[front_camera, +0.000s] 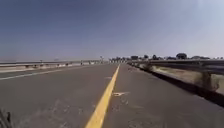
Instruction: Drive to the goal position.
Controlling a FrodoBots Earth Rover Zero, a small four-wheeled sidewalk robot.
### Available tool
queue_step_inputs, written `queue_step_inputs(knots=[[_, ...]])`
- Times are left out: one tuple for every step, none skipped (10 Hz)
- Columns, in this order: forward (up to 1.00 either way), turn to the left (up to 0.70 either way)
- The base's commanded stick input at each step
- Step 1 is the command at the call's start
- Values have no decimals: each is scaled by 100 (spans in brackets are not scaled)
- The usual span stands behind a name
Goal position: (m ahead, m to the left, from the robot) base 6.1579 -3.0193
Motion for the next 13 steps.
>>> queue_step_inputs(knots=[[30, 0], [30, 0], [30, 0], [30, 0], [30, 0], [30, 0], [30, 0], [30, 0], [30, 0], [30, 0], [30, 0], [30, 0], [30, 0]])
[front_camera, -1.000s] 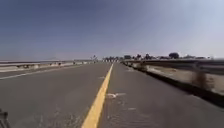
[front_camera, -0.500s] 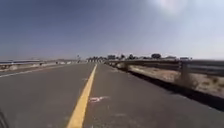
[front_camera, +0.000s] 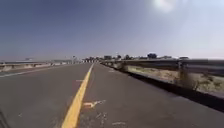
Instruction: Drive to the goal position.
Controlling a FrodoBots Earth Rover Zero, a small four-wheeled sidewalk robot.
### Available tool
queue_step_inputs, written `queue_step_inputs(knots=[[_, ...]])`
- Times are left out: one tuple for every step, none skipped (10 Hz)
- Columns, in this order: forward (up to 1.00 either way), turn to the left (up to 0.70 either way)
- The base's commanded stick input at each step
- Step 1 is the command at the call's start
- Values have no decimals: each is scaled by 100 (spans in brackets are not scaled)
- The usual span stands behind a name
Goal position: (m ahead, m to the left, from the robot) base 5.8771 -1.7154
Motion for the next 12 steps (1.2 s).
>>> queue_step_inputs(knots=[[30, 18], [30, 48], [30, 60], [30, 60], [30, 14], [30, 5], [30, 0], [30, 0], [30, 0], [30, 0], [30, 0], [30, 0]])
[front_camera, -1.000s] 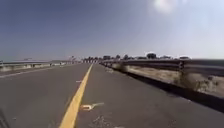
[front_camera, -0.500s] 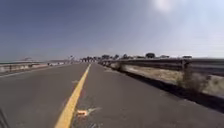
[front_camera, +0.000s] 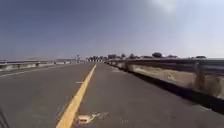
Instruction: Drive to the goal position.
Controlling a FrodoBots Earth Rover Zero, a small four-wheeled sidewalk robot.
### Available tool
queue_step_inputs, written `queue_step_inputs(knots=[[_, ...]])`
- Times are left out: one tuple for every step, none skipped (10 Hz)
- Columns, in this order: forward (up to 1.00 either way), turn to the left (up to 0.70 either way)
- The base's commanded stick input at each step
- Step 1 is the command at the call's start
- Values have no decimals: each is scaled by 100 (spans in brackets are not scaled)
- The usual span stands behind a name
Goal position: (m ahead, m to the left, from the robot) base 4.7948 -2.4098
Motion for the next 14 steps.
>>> queue_step_inputs(knots=[[30, 0], [30, 0], [30, 0], [30, 0], [30, 0], [30, 0], [30, 0], [30, 0], [30, 0], [30, 0], [30, 0], [30, 0], [30, 0], [30, 0]])
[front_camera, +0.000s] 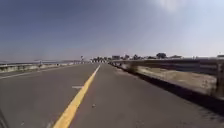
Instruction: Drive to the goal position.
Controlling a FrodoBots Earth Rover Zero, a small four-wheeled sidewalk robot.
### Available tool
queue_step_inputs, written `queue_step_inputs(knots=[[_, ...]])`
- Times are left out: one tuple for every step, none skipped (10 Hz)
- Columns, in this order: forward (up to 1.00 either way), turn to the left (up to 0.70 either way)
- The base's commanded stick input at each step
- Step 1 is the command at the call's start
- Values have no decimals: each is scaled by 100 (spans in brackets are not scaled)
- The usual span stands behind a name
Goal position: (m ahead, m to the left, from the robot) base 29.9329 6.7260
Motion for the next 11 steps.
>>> queue_step_inputs(knots=[[30, 0], [30, 0], [30, 0], [30, 0], [30, 0], [30, 0], [30, 0], [30, 0], [30, 0], [30, 0], [30, 0]])
